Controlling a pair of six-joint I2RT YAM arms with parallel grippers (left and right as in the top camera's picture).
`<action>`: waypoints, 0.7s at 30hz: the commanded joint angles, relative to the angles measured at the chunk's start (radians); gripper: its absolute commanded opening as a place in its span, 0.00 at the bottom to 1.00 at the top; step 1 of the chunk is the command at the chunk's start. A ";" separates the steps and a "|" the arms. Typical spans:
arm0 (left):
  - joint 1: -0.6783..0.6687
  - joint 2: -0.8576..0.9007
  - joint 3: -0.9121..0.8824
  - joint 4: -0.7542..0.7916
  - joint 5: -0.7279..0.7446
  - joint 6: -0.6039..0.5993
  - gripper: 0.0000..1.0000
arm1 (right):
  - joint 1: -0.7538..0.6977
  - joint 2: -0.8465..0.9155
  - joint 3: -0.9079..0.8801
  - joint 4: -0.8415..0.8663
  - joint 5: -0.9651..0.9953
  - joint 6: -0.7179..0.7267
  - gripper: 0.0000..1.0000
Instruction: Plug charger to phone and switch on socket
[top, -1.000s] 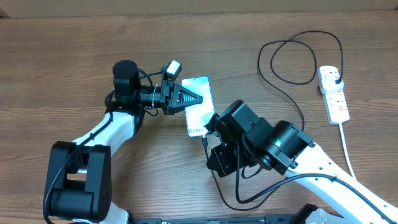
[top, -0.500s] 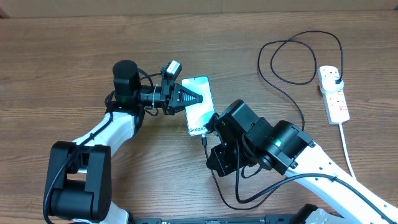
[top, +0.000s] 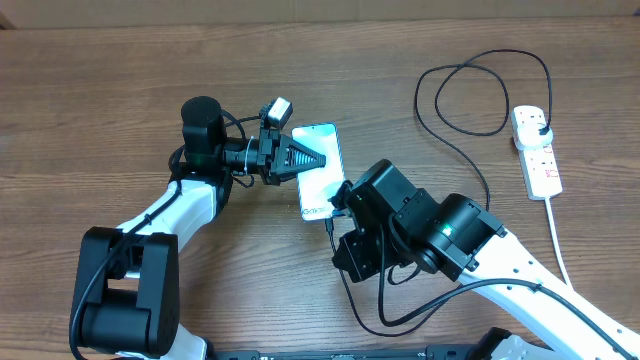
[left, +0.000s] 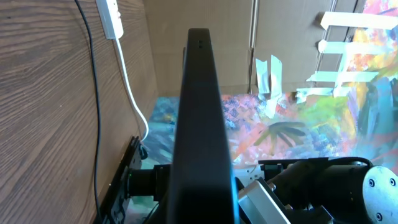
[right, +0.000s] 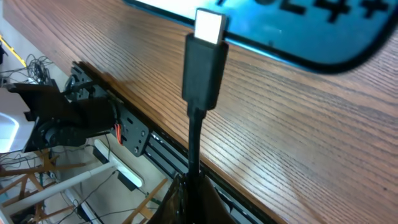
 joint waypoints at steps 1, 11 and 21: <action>-0.002 0.003 0.026 0.005 0.019 0.022 0.04 | 0.004 0.000 0.002 -0.020 0.014 0.001 0.04; -0.002 0.003 0.026 0.005 -0.036 -0.027 0.04 | 0.004 0.000 0.002 -0.030 -0.010 -0.007 0.04; -0.002 0.003 0.026 0.003 -0.068 -0.033 0.04 | 0.004 0.000 0.002 -0.023 -0.012 -0.007 0.04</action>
